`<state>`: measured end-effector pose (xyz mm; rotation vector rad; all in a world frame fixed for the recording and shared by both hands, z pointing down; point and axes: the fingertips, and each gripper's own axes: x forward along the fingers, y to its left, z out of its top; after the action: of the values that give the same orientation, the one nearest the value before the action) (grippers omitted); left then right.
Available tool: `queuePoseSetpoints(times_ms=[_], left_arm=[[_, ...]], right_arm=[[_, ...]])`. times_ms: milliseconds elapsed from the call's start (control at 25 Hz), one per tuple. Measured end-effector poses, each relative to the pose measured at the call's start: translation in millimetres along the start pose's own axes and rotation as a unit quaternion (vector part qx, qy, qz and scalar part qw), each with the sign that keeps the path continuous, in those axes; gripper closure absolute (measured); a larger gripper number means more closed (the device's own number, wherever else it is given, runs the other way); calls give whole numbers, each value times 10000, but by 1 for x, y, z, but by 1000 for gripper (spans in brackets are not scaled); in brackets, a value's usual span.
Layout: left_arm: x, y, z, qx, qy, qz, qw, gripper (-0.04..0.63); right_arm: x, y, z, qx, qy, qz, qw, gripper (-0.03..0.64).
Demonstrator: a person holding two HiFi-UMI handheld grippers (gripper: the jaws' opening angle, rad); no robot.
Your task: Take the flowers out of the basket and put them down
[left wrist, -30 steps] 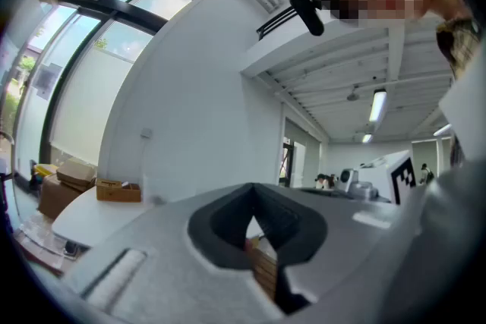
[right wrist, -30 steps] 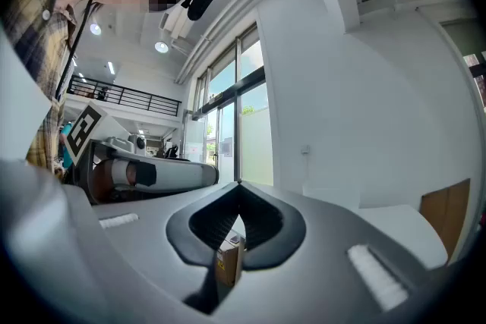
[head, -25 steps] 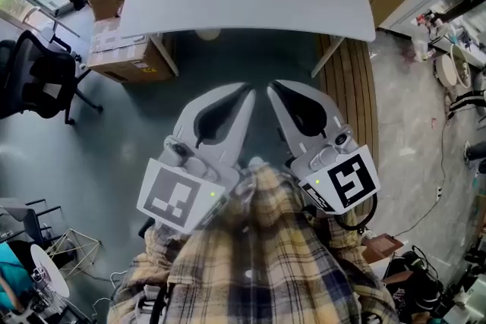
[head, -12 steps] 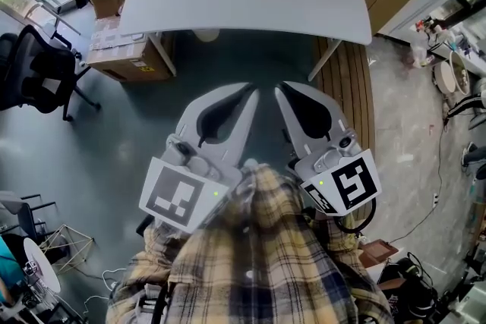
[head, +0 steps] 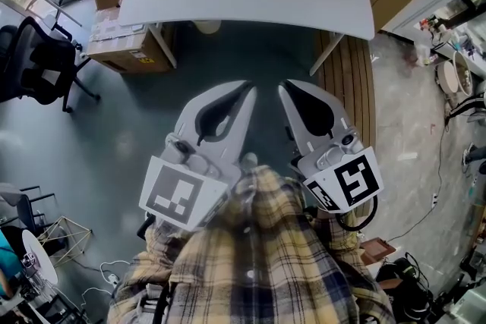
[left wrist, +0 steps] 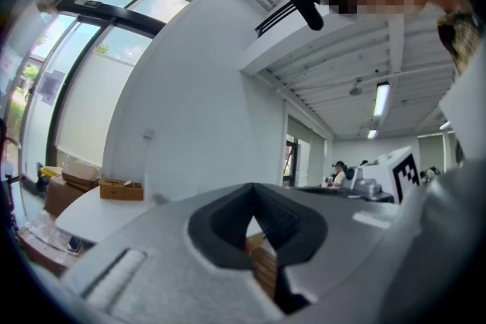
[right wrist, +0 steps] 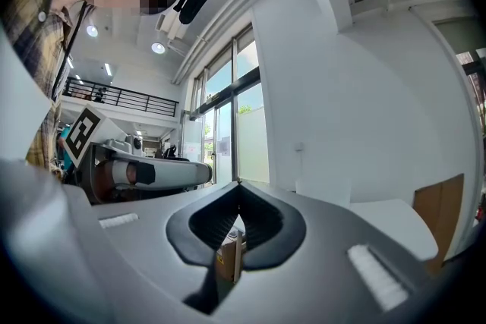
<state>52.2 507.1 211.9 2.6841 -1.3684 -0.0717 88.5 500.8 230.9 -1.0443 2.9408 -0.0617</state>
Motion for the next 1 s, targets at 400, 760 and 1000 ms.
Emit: queuePoseSetpoints(times_ms=[400,760,1000], left_arm=[[42,73,6,-48,-10,-70,10000,595],[90,183,29,8,-73,-103,9999,595],[105,249,33,33,-11,-109,9999,595]], right_arm=[[78,-35,-3,-37,76,-21,10000,614],[190,-78,6,-121,24,-55,9999,614],[256,-93,2,-75,19,-94,9999,614]])
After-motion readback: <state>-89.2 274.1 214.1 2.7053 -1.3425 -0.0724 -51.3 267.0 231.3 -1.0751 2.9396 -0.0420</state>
